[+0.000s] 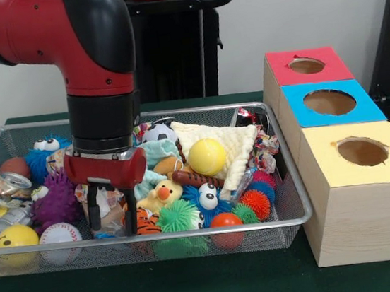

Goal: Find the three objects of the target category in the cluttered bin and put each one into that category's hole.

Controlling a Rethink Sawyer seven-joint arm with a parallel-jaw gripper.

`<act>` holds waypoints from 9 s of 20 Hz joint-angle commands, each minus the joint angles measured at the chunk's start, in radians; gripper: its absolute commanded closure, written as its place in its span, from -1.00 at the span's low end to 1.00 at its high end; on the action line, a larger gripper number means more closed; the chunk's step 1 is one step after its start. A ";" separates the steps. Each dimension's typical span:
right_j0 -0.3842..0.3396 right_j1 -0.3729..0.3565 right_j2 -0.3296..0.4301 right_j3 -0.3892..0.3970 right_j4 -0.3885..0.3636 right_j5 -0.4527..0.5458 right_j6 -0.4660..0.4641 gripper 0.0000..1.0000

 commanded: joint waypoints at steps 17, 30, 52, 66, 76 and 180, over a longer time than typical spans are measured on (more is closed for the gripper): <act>-0.031 0.067 -0.005 0.055 -0.026 0.141 0.067 -1.00; 0.002 0.142 -0.048 0.003 0.038 0.018 0.176 -1.00; -0.050 0.140 0.030 0.096 0.017 -0.263 0.228 -1.00; -0.061 0.182 0.023 0.132 0.032 -0.376 0.220 -1.00; -0.078 0.175 0.051 0.139 0.015 -0.382 0.209 1.00; 0.173 -0.355 -0.155 0.340 0.152 0.231 0.194 1.00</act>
